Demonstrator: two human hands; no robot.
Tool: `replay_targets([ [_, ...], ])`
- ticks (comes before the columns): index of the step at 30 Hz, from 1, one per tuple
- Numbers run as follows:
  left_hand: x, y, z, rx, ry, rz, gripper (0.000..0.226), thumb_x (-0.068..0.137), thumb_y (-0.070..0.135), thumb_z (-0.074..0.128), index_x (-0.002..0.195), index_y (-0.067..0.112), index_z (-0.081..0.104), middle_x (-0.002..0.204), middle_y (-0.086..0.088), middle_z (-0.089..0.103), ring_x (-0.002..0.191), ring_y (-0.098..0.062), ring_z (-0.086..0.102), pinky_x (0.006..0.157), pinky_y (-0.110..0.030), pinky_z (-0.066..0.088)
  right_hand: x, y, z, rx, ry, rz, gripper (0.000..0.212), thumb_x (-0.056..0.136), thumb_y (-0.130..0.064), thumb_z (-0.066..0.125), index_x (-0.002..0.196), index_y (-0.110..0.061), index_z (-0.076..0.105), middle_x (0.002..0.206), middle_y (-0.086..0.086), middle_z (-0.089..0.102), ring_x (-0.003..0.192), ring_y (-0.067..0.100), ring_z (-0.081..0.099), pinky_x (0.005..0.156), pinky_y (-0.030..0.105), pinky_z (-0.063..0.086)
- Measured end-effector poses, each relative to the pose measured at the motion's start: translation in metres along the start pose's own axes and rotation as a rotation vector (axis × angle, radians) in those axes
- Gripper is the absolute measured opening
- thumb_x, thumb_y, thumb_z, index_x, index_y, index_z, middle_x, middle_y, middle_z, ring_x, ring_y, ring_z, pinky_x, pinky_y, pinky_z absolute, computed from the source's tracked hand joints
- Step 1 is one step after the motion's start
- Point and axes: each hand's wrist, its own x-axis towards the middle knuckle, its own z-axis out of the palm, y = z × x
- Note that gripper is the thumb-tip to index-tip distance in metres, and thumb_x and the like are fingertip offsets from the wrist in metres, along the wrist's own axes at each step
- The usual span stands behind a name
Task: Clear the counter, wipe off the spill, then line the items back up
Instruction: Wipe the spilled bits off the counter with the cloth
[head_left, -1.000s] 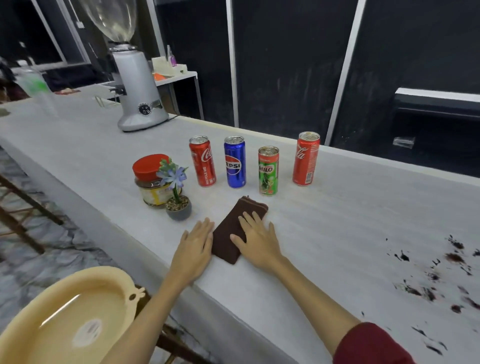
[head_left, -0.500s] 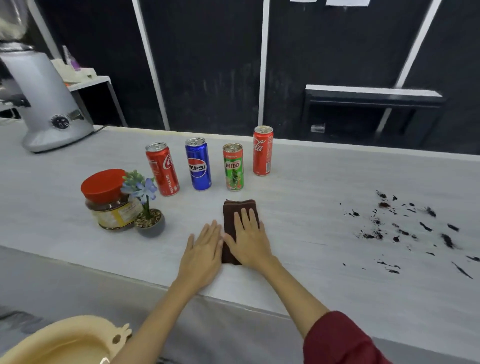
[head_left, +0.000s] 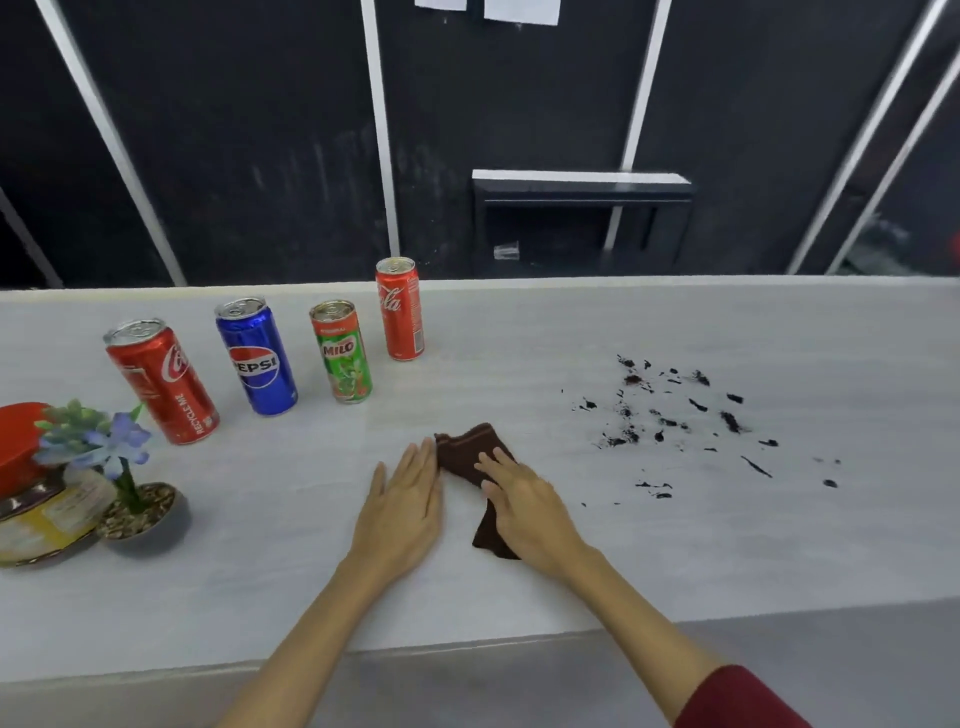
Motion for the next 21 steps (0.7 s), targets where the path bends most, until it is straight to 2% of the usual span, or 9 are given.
replay_targets([
  [2, 0.024, 0.015, 0.005, -0.034, 0.010, 0.016, 0.052, 0.099, 0.030, 0.015, 0.148, 0.019, 0.002, 0.157, 0.007, 0.001, 0.144, -0.006, -0.002, 0.118, -0.036, -0.004, 0.002, 0.006, -0.018, 0.372, 0.088, 0.157, 0.026, 0.097, -0.016, 0.041, 0.099, -0.015, 0.067, 0.102, 0.011, 0.068, 0.096, 0.024, 0.059, 0.083, 0.035, 0.039],
  [3, 0.037, 0.021, 0.005, -0.063, 0.014, 0.017, 0.051, 0.100, 0.029, 0.017, 0.148, 0.019, 0.003, 0.157, 0.006, 0.002, 0.144, -0.007, -0.002, 0.118, -0.036, -0.004, 0.006, 0.012, -0.030, 0.574, 0.138, 0.233, 0.032, 0.097, -0.015, 0.044, 0.076, -0.022, 0.067, 0.077, 0.006, 0.064, 0.075, 0.021, 0.057, 0.072, 0.035, 0.040],
  [4, 0.050, 0.028, 0.004, -0.094, 0.017, 0.024, 0.051, 0.100, 0.029, 0.018, 0.148, 0.019, 0.004, 0.157, 0.006, 0.001, 0.144, -0.007, -0.003, 0.118, -0.036, -0.005, 0.011, 0.020, -0.046, 0.757, 0.165, 0.311, 0.037, 0.096, -0.015, 0.045, 0.065, -0.023, 0.063, 0.066, 0.002, 0.060, 0.065, 0.017, 0.055, 0.066, 0.032, 0.041],
  [7, 0.092, 0.049, -0.003, -0.109, 0.023, 0.096, 0.053, 0.099, 0.025, 0.020, 0.148, 0.020, 0.000, 0.157, 0.006, -0.004, 0.144, -0.009, -0.007, 0.117, -0.037, -0.007, 0.027, 0.054, -0.103, 1.082, 0.203, 0.412, 0.030, 0.098, -0.017, 0.042, 0.082, -0.012, 0.067, 0.075, 0.002, 0.069, 0.067, 0.014, 0.064, 0.062, 0.021, 0.050],
  [10, 0.135, 0.070, -0.005, -0.102, 0.046, 0.138, 0.053, 0.100, 0.029, 0.019, 0.148, 0.019, 0.001, 0.157, 0.005, -0.005, 0.145, -0.010, -0.007, 0.116, -0.038, -0.008, 0.052, 0.097, -0.163, 0.930, 0.306, 0.361, 0.030, 0.098, -0.019, 0.041, 0.088, -0.009, 0.067, 0.091, 0.009, 0.067, 0.082, 0.020, 0.062, 0.070, 0.026, 0.049],
  [14, 0.181, 0.085, 0.010, -0.075, 0.043, 0.115, 0.053, 0.100, 0.031, 0.019, 0.148, 0.018, 0.002, 0.157, 0.004, -0.004, 0.145, -0.011, -0.007, 0.118, -0.039, -0.006, 0.093, 0.161, -0.219, 0.438, 0.370, 0.248, 0.028, 0.098, -0.016, 0.038, 0.100, -0.007, 0.065, 0.095, 0.011, 0.068, 0.086, 0.026, 0.062, 0.075, 0.032, 0.048],
  [16, 0.201, 0.087, 0.021, -0.049, 0.027, 0.090, 0.053, 0.100, 0.032, 0.019, 0.148, 0.018, 0.002, 0.157, 0.004, -0.005, 0.145, -0.012, -0.006, 0.118, -0.040, -0.005, 0.117, 0.195, -0.233, 0.181, 0.339, 0.195, 0.030, 0.098, -0.014, 0.037, 0.117, -0.007, 0.060, 0.099, 0.010, 0.067, 0.089, 0.023, 0.060, 0.076, 0.027, 0.041],
  [18, 0.218, 0.087, 0.030, -0.039, 0.014, 0.058, 0.054, 0.099, 0.034, 0.019, 0.148, 0.019, 0.002, 0.157, 0.004, -0.004, 0.145, -0.012, -0.005, 0.118, -0.040, -0.003, 0.141, 0.231, -0.235, -0.001, 0.269, 0.191, 0.036, 0.098, -0.015, 0.038, 0.130, -0.010, 0.052, 0.121, 0.012, 0.063, 0.108, 0.027, 0.057, 0.086, 0.029, 0.040],
  [21, 0.233, 0.083, 0.038, -0.016, 0.027, 0.017, 0.055, 0.098, 0.038, 0.019, 0.148, 0.021, 0.004, 0.157, 0.006, -0.001, 0.145, -0.009, -0.002, 0.119, -0.039, 0.000, 0.162, 0.278, -0.219, -0.105, 0.118, 0.232, 0.039, 0.098, -0.023, 0.039, 0.136, -0.015, 0.044, 0.141, 0.011, 0.047, 0.128, 0.032, 0.044, 0.104, 0.035, 0.035],
])
